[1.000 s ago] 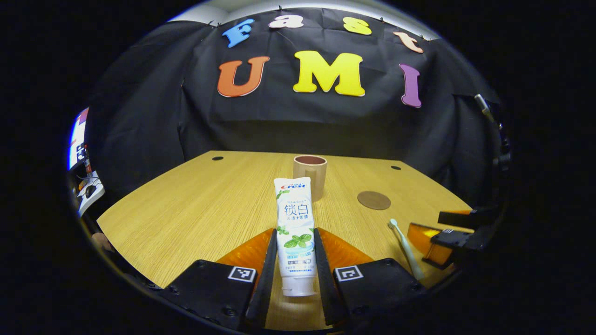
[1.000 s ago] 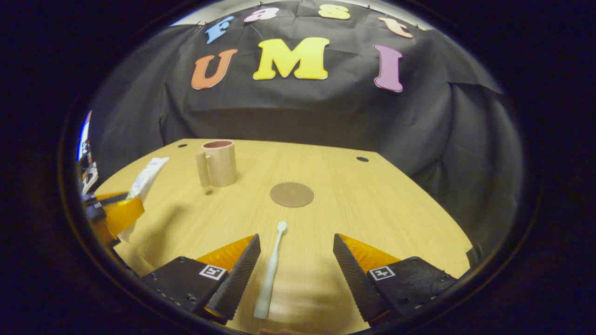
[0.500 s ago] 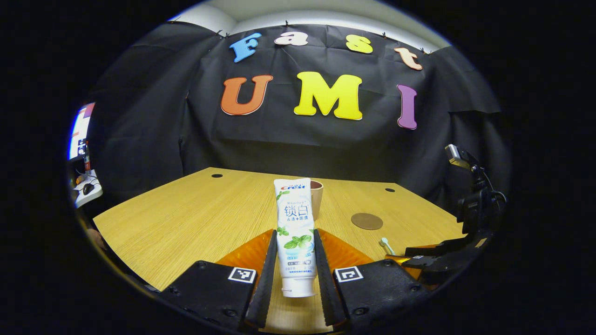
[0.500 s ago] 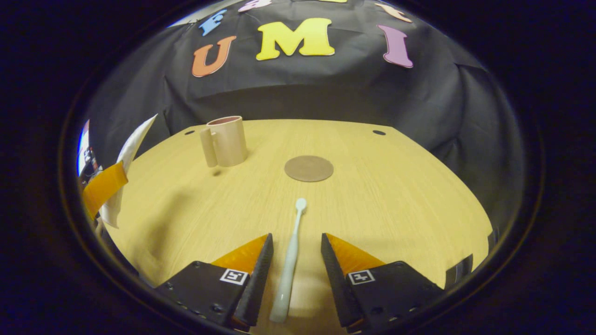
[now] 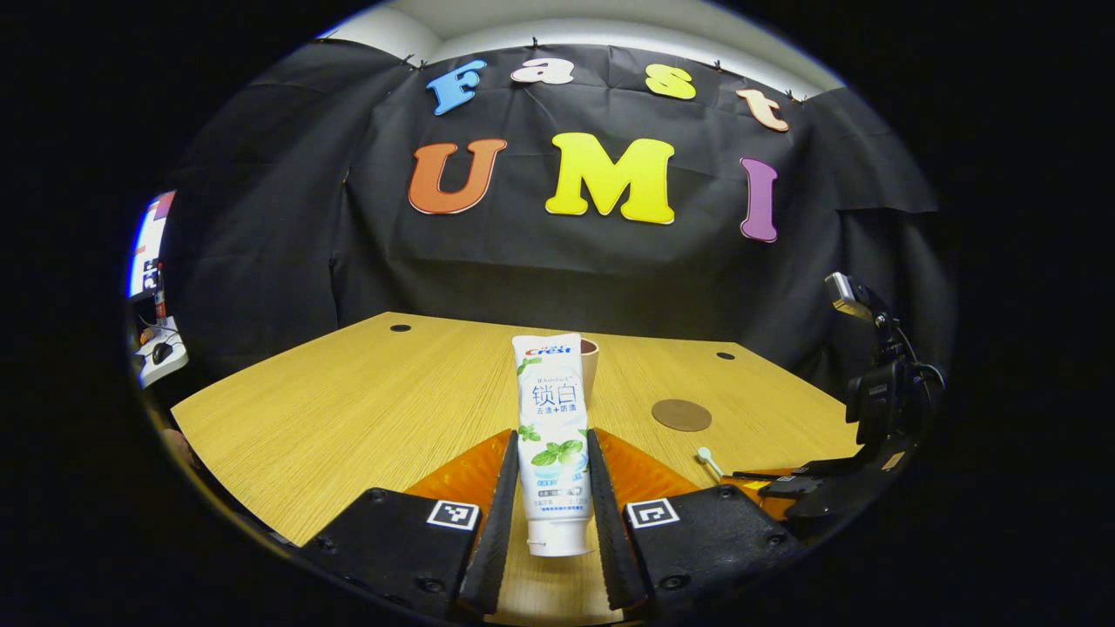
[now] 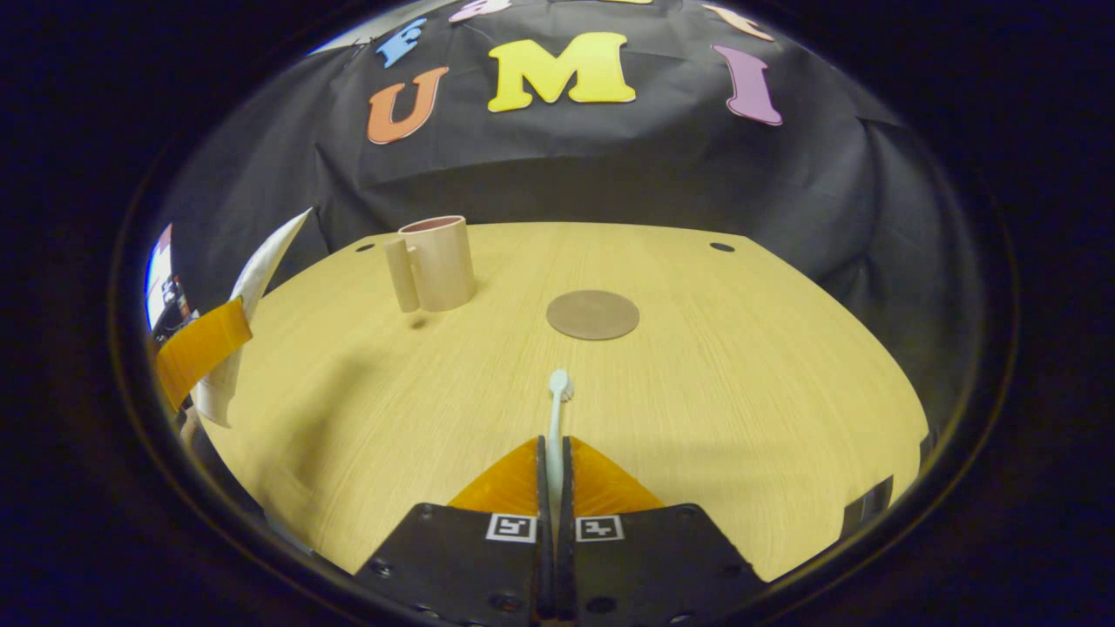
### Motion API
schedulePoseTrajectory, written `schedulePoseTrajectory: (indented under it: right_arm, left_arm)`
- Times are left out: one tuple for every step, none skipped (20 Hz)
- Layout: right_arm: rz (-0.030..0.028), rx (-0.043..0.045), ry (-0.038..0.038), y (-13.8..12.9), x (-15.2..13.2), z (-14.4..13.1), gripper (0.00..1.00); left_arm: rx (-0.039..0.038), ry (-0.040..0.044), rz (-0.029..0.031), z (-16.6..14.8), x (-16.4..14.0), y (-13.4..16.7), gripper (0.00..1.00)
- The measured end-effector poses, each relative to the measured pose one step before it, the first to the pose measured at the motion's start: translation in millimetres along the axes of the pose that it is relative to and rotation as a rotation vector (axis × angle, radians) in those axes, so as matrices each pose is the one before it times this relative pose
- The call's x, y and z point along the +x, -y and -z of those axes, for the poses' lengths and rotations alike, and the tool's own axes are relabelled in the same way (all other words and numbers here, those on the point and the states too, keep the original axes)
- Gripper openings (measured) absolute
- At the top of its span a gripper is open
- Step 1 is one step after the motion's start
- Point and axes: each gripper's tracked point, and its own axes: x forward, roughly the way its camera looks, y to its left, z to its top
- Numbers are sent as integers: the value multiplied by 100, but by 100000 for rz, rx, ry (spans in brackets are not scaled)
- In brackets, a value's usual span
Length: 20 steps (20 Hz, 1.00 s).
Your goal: Put the toothbrush and toothpaste on the desktop into the cup, then pick up the cup and place it on the coaster on the desktop.
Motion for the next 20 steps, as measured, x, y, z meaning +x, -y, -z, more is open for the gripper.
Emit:
schedulePoseTrajectory:
  right_arm:
    - [-658,-96,639,-2,-110,-60,1]
    - [-544,698,1967,125,-328,-376,0]
    - [359,164,2590,261,-292,-492,2]
    - [233,-72,2467,212,-309,-438,1]
    - [-78,441,1922,199,-245,-528,1]
    - [-636,274,1380,-51,-295,-326,1]
    - [-122,187,1415,123,-261,-438,0]
    - [205,-411,1720,213,-189,-400,0]
    - [855,-886,1453,253,-89,-301,1]
    - [16,-131,1019,116,-70,-153,1]
    - [-1275,962,881,-242,-182,-193,1]
    - [-587,751,772,-40,-111,-129,0]
    - [-542,-17,1567,-56,-146,-341,2]
    - [5,-524,2067,122,-167,-362,0]
    - [-87,326,2097,120,-97,-441,1]
    - [-22,1258,1433,203,-186,-289,0]
    - [-530,1240,1287,109,-91,-394,0]
    - [182,840,1244,282,-44,-365,0]
    - [18,303,954,240,-180,-117,1]
    - [-253,140,772,132,-136,-36,1]
  left_arm:
    - [-542,896,78,-474,294,-120,47]
    - [-587,1112,-524,-728,306,-346,47]
    - [-384,1263,-28,-897,409,-163,47]
    - [-446,1601,-121,-1016,557,-72,47]
    - [-324,1975,10,-1028,663,-212,47]
    - [-210,2163,676,-1248,775,119,47]
    - [-300,2474,1169,-1174,919,240,47]
    - [-490,1907,1244,-1039,1040,170,47]
    - [626,1513,923,-812,1277,134,47]
    - [768,1889,531,-956,1540,-1,47]
    - [878,1206,418,-519,1577,-120,47]
    - [-538,444,874,-433,1574,147,47]
    - [-1007,567,2094,-426,1569,509,47]
    - [-867,635,1851,-363,1569,502,47]
    - [450,394,1310,-155,1417,358,47]
    - [2208,-177,-281,-23,1392,76,47]
    - [2281,-470,-687,318,1232,-40,51]
    - [1106,-694,353,373,994,226,47]
    - [967,-485,916,308,801,502,47]
    - [343,-351,475,298,545,314,47]
